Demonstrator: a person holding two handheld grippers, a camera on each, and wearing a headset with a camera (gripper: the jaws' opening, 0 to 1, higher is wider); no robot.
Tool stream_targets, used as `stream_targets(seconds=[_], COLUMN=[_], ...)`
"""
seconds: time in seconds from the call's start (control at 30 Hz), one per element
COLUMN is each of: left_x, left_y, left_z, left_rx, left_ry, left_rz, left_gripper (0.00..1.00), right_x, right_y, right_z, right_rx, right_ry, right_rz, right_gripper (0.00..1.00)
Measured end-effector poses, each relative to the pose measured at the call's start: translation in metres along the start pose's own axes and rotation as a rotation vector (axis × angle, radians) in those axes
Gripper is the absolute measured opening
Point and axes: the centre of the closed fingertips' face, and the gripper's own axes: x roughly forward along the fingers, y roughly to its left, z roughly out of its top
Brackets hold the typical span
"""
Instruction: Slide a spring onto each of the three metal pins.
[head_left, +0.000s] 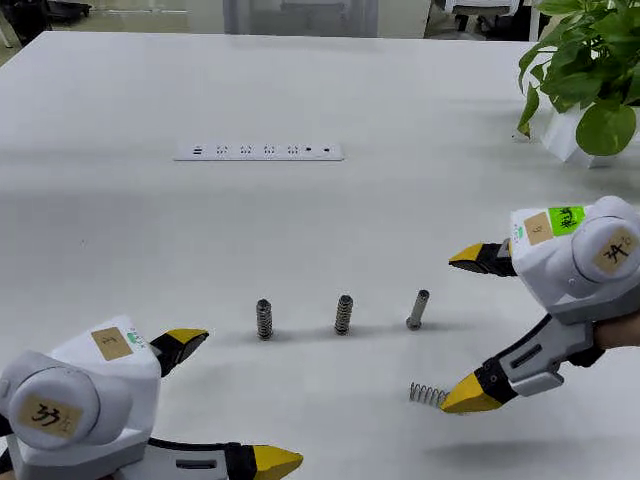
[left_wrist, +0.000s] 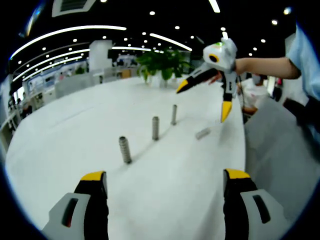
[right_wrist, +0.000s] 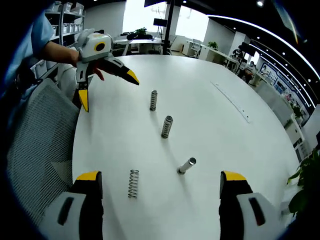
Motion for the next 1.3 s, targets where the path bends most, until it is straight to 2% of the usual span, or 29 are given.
stream_targets(seconds=[0.13, 0.47, 0.87, 1.1, 1.3], left_x=[0.001, 0.006, 0.008, 0.009, 0.015], left_y=[0.000, -0.001, -0.004, -0.004, -0.015], left_z=[0.000, 0.002, -0.004, -0.002, 0.002], left_rx=[0.004, 0.012, 0.010, 0.018, 0.045], left_ry=[0.003, 0.008, 0.026, 0.027, 0.033], left_rz=[-0.002, -0.009, -0.015, -0.020, -0.055], left_gripper=[0.97, 0.97, 0.97, 0.97, 0.96], right_x=[-0.009, -0.030, -0.048, -0.051, -0.053], right_y=[0.002, 0.009, 0.019, 0.025, 0.029], right_z=[-0.010, -0.039, -0.053, -0.057, -0.059], right_rx=[0.043, 0.120, 0.189, 0.224, 0.243], right_ry=[-0.019, -0.021, -0.049, -0.075, -0.091], right_rz=[-0.024, -0.083, -0.142, -0.162, -0.174], right_gripper=[0.99, 0.99, 0.99, 0.99, 0.99])
